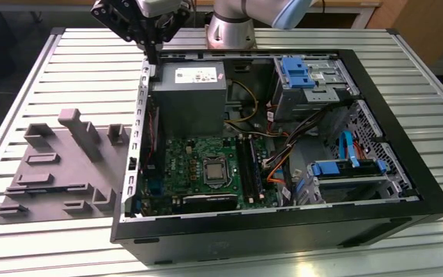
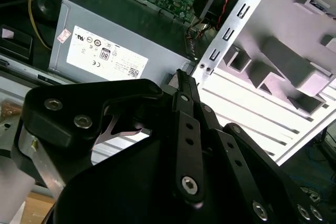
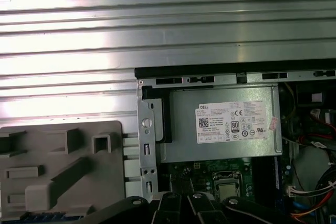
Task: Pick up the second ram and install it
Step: 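Reach for the second ram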
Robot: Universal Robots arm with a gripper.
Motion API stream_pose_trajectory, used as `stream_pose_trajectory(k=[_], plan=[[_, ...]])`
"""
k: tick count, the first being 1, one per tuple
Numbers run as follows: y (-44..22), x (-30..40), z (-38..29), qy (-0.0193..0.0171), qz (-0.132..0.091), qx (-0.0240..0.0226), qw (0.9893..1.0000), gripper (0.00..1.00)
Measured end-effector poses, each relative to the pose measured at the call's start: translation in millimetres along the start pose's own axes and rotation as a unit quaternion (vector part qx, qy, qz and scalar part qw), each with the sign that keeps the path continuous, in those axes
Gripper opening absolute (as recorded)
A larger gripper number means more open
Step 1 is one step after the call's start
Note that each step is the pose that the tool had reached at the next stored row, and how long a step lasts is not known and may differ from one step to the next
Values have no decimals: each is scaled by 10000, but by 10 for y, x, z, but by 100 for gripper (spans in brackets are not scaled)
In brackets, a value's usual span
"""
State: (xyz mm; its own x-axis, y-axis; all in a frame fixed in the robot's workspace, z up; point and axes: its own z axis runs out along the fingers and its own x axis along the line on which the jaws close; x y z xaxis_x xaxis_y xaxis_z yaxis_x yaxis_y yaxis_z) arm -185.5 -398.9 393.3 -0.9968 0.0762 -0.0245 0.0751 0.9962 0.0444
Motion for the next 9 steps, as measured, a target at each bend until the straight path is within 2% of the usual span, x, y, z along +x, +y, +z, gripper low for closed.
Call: stream_pose_trajectory(k=[3, 9], plan=[[-3, 45, -1, 0, 0, 0, 10000, 11], [-7, 93, -2, 0, 0, 0, 10000, 11]])
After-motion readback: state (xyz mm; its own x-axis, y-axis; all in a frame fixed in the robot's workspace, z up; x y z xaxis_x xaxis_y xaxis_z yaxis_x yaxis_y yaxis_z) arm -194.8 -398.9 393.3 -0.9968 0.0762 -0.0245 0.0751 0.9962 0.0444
